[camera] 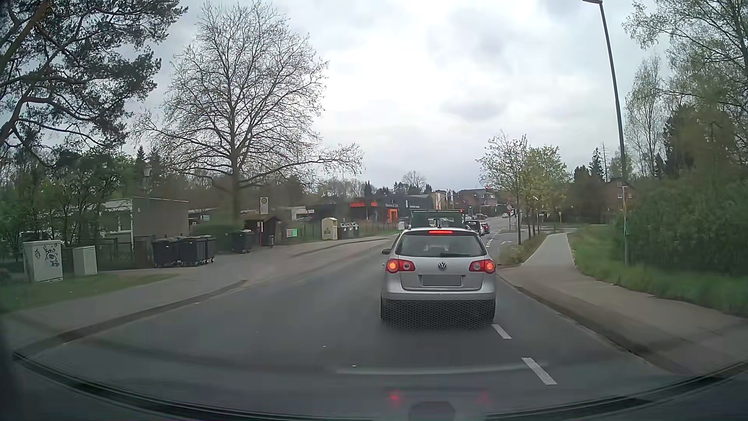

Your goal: Follow the waypoints while adhering to traffic rules and regulations

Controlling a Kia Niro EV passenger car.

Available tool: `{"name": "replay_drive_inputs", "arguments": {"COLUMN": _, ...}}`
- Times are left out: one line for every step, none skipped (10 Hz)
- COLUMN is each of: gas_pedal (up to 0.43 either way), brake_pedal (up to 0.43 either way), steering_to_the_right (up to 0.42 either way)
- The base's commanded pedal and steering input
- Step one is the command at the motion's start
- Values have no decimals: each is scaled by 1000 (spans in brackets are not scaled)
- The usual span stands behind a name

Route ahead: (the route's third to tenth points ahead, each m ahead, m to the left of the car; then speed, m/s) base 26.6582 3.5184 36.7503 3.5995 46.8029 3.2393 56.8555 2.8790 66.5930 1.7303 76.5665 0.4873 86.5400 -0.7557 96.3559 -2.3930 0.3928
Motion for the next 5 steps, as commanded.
{"name": "replay_drive_inputs", "arguments": {"gas_pedal": 0, "brake_pedal": 0, "steering_to_the_right": 41}}
{"name": "replay_drive_inputs", "arguments": {"gas_pedal": 0, "brake_pedal": 0, "steering_to_the_right": 41}}
{"name": "replay_drive_inputs", "arguments": {"gas_pedal": 0, "brake_pedal": 0, "steering_to_the_right": 41}}
{"name": "replay_drive_inputs", "arguments": {"gas_pedal": 0, "brake_pedal": 6, "steering_to_the_right": 41}}
{"name": "replay_drive_inputs", "arguments": {"gas_pedal": 0, "brake_pedal": 0, "steering_to_the_right": 37}}
